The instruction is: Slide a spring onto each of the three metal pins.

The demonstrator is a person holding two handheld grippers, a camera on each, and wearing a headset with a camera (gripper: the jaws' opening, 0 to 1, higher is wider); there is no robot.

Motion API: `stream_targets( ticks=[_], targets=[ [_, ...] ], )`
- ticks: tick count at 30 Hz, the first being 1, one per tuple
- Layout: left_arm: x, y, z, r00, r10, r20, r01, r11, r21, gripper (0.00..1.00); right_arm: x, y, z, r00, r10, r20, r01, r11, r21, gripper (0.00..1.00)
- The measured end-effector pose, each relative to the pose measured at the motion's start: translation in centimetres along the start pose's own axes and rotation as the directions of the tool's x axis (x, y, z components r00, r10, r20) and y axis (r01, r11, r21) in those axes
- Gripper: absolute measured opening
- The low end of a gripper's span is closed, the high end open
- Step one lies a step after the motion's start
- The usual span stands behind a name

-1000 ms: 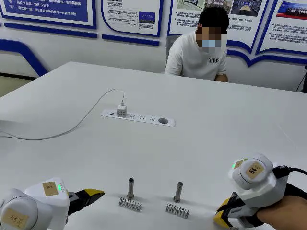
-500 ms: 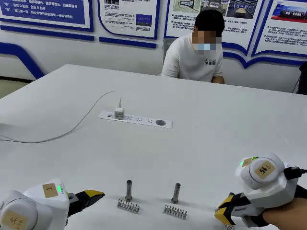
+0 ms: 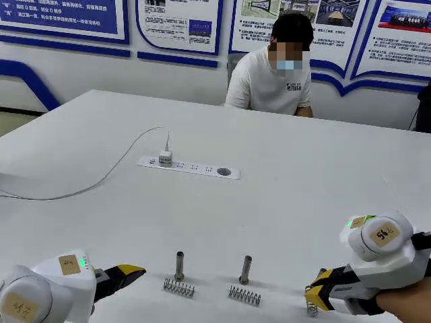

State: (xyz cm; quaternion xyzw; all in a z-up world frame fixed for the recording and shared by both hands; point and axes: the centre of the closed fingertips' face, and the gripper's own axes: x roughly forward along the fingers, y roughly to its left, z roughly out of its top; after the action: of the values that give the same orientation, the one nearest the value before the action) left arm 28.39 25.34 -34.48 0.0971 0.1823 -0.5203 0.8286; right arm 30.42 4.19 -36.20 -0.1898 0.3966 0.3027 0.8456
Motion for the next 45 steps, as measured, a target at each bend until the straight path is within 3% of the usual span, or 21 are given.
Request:
stream_targets(
  ticks=[11, 28, 45],
  targets=[
    [0.0, 0.0, 0.0, 1.0, 0.001, 0.0, -0.001, 1.0, -0.001, 0.83, -0.6, 0.0, 0.5, 0.9997, -0.006, 0.023, 0.006, 1.0, 0.014, 0.12],
    [0.0, 0.1, 0.0, 1.0, 0.0, 0.0, 0.0, 1.0, 0.0, 0.83, -3.8, -0.6, 2.4, 0.996, -0.016, 0.088, 0.011, 0.998, 0.06, 0.12],
    [0.0, 0.0, -0.1, 1.0, 0.0, 0.0, 0.0, 1.0, -0.003, 0.83, -6.0, -2.7, 3.8, 0.9904, -0.061, 0.124, 0.051, 0.995, 0.08, 0.12]
  ],
)
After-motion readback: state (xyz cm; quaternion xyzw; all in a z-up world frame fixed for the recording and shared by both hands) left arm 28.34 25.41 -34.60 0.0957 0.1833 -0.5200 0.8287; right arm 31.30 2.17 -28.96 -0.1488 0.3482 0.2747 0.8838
